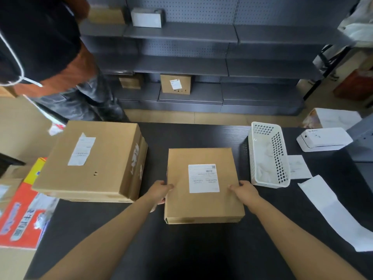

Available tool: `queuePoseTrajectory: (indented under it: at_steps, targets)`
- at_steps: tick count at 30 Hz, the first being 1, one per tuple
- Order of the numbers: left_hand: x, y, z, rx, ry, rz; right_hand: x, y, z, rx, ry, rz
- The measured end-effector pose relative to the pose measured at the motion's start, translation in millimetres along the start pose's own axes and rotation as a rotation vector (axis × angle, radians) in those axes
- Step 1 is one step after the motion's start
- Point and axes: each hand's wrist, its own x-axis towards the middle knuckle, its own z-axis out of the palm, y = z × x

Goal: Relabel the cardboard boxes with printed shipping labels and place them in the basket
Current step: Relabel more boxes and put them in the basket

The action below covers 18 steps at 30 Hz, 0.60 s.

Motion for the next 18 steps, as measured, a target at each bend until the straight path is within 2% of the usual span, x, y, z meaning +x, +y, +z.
queuePoseTrajectory:
  at_steps: [6, 12, 18]
  targets:
    - [1, 6, -1, 0.039, 0.005, -0.002, 1, -1, -2, 0.029, -0.065, 0.015]
    - [-7, 22, -5, 0.048, 0.029, 0.026, -3, -12, -8, 0.072, -0.052, -0.016]
    - [-23, 69, -17, 0.036, 0.059, 0.134, -16, -45, -28, 0.100, 0.009, -0.123]
